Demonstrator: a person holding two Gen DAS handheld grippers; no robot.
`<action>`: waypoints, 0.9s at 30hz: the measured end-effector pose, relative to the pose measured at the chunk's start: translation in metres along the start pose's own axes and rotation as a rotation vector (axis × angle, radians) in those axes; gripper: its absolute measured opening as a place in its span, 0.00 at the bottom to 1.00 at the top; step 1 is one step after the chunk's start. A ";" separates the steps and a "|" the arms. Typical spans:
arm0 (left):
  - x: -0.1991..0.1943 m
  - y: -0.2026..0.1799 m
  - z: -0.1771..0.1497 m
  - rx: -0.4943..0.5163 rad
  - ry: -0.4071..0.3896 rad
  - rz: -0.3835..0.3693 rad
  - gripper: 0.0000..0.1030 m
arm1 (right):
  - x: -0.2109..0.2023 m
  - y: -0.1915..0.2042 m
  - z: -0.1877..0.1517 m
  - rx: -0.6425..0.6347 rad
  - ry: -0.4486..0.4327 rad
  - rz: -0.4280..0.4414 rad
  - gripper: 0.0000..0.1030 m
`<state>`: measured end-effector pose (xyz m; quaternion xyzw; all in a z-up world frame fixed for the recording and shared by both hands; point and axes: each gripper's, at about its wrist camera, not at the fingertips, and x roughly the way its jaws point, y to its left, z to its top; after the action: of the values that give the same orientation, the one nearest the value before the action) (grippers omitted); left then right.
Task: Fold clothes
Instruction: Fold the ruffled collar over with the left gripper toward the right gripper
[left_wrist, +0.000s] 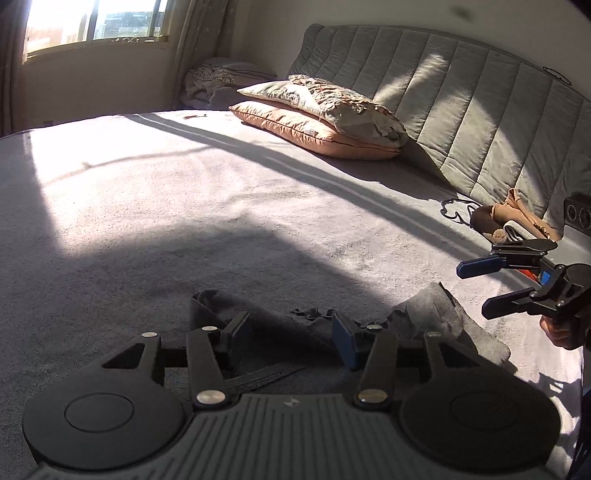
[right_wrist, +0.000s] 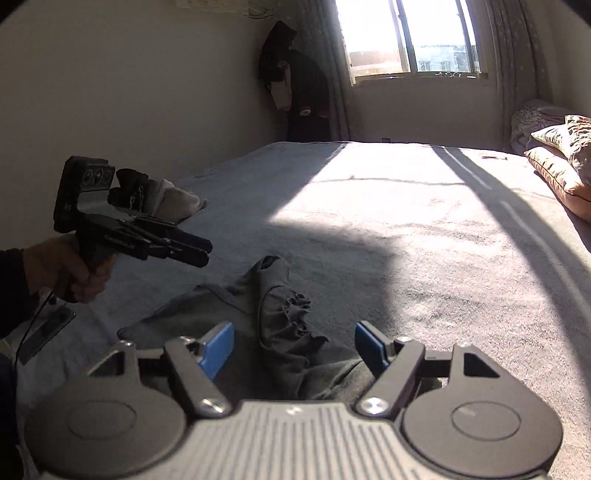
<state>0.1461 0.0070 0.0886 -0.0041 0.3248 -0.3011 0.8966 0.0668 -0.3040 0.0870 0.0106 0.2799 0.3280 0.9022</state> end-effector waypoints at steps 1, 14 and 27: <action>0.003 -0.001 -0.001 -0.048 0.018 0.040 0.50 | 0.012 -0.001 0.003 0.021 0.011 0.003 0.72; -0.045 0.002 -0.069 -0.330 0.050 0.170 0.55 | 0.103 0.003 0.000 0.116 0.144 0.001 0.19; -0.068 -0.001 -0.075 -0.467 0.025 0.147 0.55 | 0.082 0.114 -0.038 -0.469 0.291 0.172 0.10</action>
<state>0.0601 0.0575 0.0688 -0.1838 0.3961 -0.1516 0.8868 0.0318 -0.1721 0.0370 -0.2217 0.3210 0.4572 0.7992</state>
